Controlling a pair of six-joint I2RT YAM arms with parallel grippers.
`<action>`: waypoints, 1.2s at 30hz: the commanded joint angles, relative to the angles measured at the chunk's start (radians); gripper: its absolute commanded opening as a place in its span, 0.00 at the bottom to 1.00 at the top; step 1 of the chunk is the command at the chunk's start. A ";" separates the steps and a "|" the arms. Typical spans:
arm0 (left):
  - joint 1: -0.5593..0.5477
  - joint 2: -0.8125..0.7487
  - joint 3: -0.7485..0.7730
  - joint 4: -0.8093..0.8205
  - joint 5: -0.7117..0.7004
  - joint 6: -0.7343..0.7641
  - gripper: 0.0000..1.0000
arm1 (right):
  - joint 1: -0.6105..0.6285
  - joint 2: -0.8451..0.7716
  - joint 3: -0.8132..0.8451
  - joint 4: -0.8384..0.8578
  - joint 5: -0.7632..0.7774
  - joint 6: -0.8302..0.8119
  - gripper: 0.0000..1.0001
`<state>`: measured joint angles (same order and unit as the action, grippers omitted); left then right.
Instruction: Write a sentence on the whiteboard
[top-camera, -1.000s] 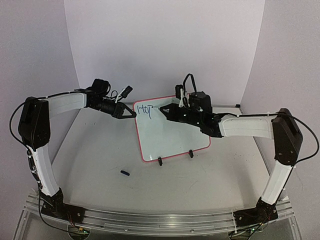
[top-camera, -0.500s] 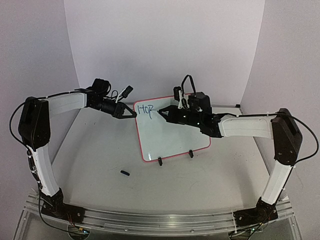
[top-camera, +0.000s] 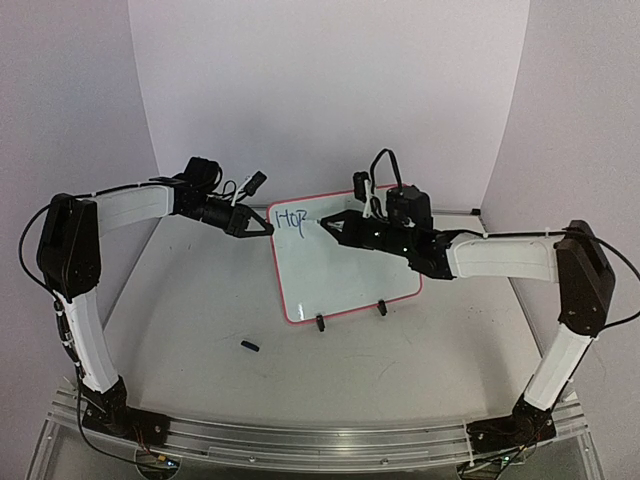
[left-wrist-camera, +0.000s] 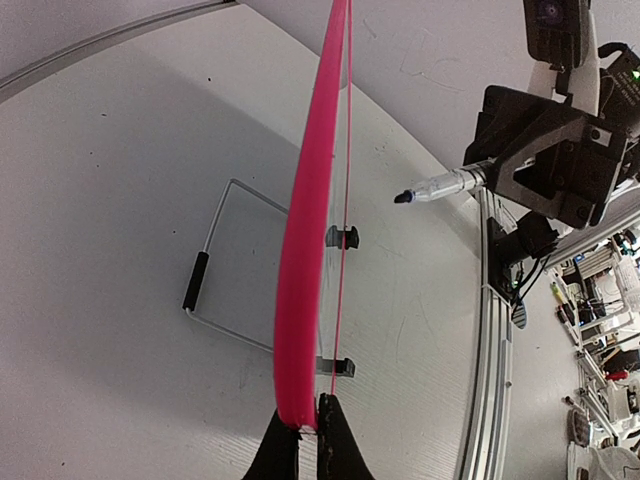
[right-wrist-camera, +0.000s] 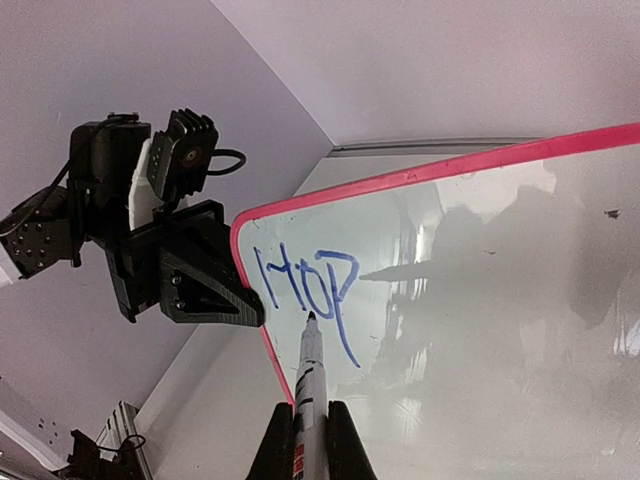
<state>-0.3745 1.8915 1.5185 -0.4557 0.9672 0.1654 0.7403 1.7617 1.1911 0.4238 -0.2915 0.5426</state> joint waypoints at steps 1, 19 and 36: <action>-0.038 -0.005 0.009 -0.076 -0.033 0.060 0.00 | -0.004 -0.049 -0.015 0.032 0.057 -0.011 0.00; -0.040 -0.005 0.008 -0.078 -0.035 0.064 0.00 | -0.008 0.033 0.034 -0.017 0.104 -0.019 0.00; -0.041 -0.003 0.009 -0.080 -0.036 0.065 0.00 | -0.020 -0.018 0.002 -0.020 0.188 -0.023 0.00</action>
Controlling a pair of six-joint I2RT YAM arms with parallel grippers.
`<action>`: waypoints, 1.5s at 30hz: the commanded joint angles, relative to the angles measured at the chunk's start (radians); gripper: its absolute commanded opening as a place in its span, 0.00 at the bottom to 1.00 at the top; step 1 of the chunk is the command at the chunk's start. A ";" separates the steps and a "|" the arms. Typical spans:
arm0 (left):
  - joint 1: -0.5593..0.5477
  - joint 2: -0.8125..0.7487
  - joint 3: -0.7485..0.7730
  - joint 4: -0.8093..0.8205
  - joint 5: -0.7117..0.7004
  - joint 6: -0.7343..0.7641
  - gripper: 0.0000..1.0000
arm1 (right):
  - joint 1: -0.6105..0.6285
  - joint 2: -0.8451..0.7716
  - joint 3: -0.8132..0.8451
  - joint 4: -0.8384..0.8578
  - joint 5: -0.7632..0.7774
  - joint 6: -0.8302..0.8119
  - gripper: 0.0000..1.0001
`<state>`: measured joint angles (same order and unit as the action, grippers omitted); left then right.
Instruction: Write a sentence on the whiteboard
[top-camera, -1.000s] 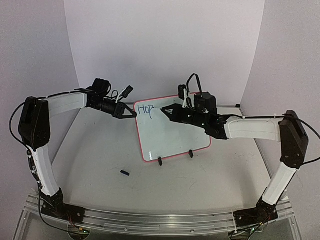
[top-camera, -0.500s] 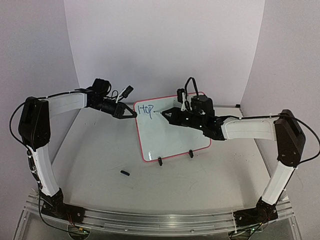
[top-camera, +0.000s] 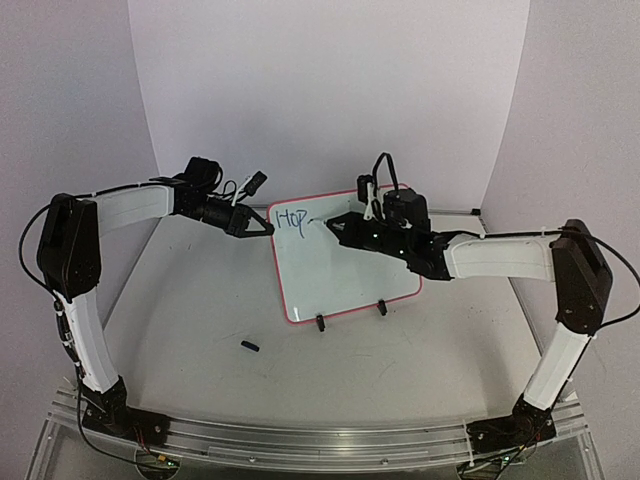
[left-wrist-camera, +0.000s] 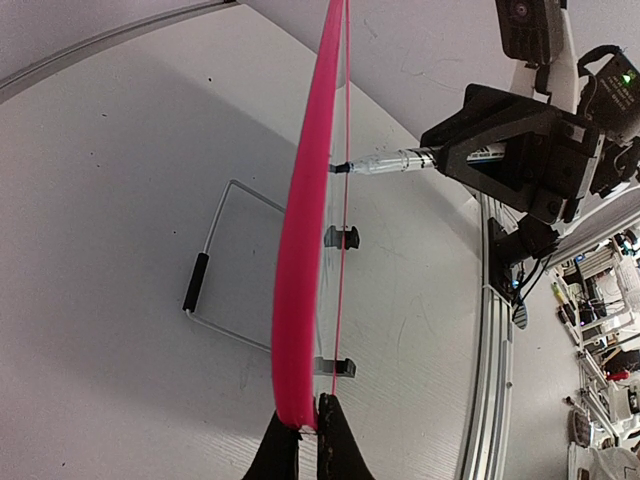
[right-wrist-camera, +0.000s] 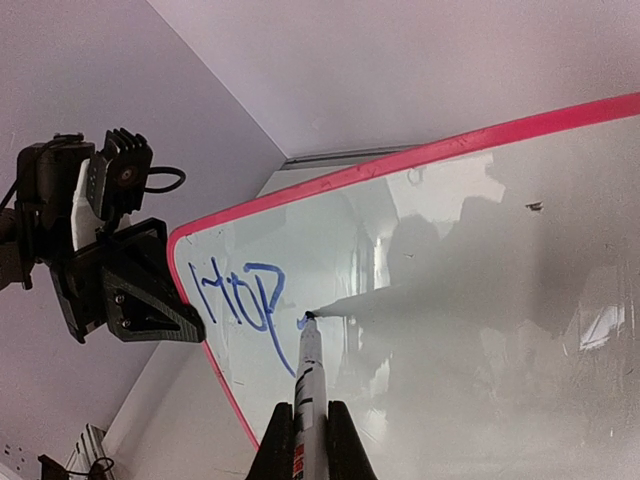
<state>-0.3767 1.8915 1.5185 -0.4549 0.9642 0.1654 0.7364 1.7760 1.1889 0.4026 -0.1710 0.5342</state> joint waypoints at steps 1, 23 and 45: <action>-0.039 -0.003 0.009 -0.081 -0.034 0.065 0.00 | -0.018 -0.032 0.008 0.001 0.067 -0.015 0.00; -0.039 0.000 0.010 -0.084 -0.036 0.069 0.00 | -0.024 0.013 0.068 0.025 0.029 -0.026 0.00; -0.042 0.000 0.012 -0.087 -0.037 0.069 0.00 | -0.026 0.029 0.027 0.000 -0.067 0.005 0.00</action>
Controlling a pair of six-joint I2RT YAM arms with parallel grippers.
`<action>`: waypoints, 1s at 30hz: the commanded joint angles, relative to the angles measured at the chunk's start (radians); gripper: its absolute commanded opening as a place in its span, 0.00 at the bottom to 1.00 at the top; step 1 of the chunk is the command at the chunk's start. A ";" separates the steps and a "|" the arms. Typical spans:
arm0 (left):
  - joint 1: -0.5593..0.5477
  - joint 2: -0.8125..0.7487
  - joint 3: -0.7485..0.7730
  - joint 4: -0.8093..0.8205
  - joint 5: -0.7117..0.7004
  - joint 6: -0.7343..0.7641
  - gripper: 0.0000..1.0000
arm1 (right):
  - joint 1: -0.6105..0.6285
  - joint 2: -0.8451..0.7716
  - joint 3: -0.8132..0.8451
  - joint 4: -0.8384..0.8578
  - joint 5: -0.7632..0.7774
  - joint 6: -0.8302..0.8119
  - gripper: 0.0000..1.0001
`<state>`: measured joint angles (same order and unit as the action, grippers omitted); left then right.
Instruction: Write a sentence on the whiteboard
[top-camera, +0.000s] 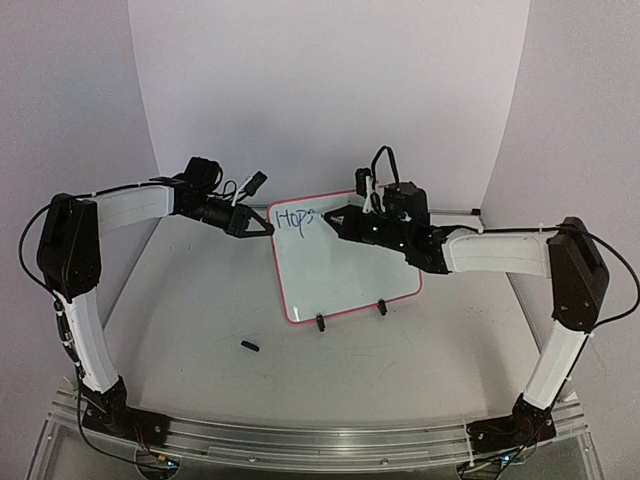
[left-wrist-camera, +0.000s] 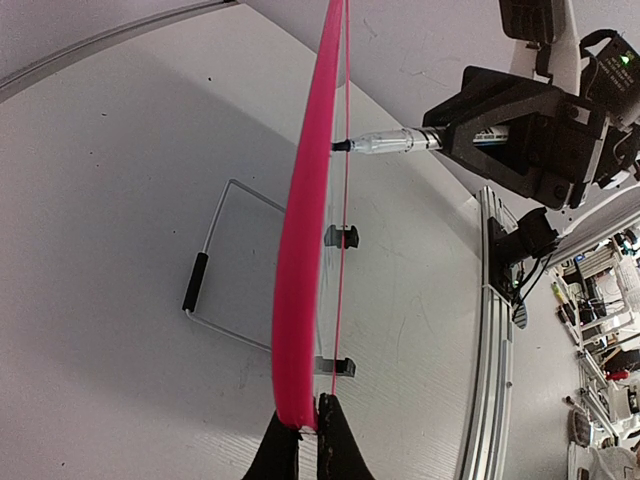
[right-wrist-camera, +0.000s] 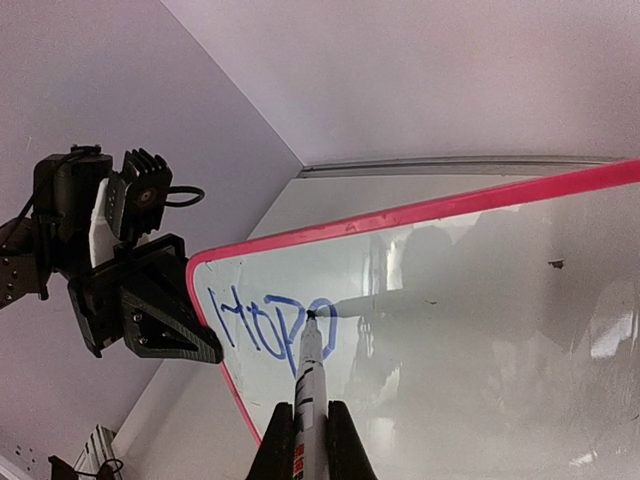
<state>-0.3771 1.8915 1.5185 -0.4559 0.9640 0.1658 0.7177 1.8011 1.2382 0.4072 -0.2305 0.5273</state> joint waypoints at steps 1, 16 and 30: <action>-0.041 0.000 0.012 -0.086 -0.037 0.069 0.00 | -0.007 0.002 -0.030 -0.005 -0.010 0.014 0.00; -0.042 -0.004 0.011 -0.086 -0.039 0.068 0.00 | -0.007 -0.056 -0.101 -0.010 0.040 0.020 0.00; -0.044 0.000 0.008 -0.088 -0.045 0.071 0.00 | -0.008 -0.137 -0.115 0.026 0.019 0.002 0.00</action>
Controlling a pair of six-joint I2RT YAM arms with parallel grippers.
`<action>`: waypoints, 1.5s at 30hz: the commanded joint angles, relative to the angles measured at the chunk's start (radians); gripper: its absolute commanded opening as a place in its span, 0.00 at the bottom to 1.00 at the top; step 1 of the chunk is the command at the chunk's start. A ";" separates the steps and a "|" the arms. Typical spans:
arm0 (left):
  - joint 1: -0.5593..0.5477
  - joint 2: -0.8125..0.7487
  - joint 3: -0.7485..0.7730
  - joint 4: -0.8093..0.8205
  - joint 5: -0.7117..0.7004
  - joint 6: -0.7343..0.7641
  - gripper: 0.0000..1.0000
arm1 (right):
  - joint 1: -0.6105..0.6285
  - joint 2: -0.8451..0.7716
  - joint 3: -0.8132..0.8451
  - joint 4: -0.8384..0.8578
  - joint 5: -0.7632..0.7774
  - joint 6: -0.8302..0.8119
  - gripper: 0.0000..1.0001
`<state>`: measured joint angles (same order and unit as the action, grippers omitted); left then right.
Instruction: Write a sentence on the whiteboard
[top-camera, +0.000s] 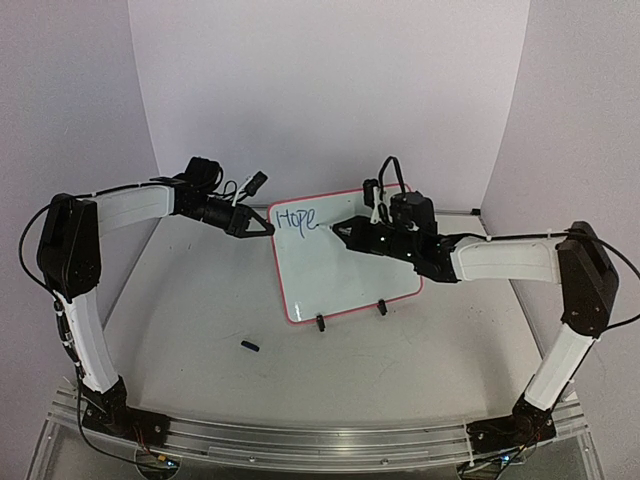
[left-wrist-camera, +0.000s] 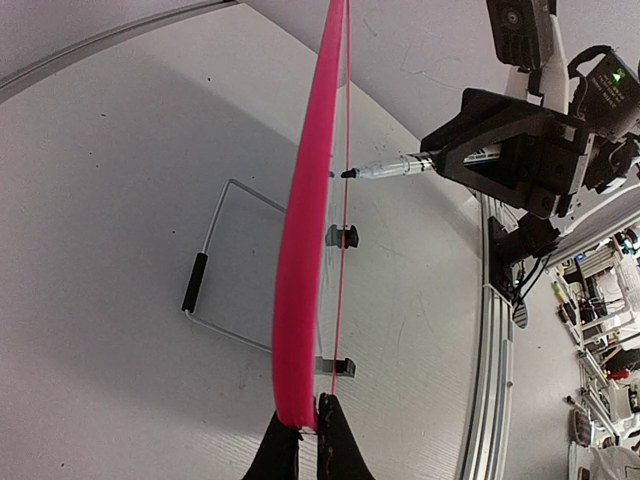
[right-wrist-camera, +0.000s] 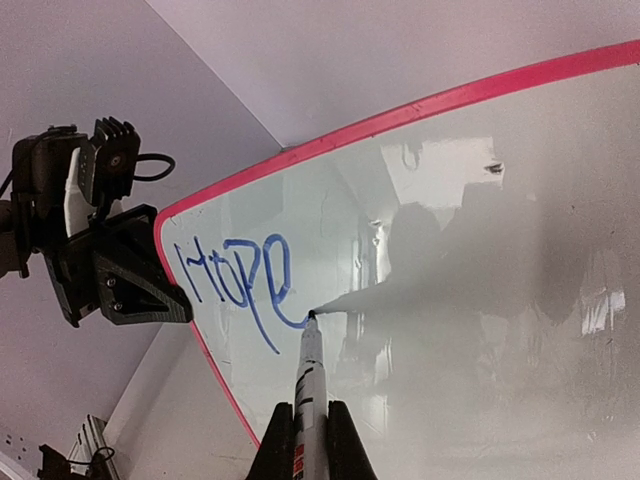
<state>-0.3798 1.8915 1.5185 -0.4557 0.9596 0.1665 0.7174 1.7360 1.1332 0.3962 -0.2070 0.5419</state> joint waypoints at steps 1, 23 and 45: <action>-0.041 0.001 0.009 -0.090 -0.042 0.072 0.00 | -0.006 -0.083 -0.013 0.039 -0.013 -0.012 0.00; -0.045 -0.014 -0.004 -0.112 -0.074 0.093 0.00 | -0.142 -0.173 -0.056 -0.024 -0.300 -0.093 0.00; -0.048 -0.017 -0.011 -0.114 -0.092 0.100 0.00 | -0.220 -0.092 0.011 -0.018 -0.335 -0.084 0.00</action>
<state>-0.3888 1.8786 1.5185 -0.4736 0.9391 0.1871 0.5076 1.6287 1.0954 0.3578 -0.5712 0.4497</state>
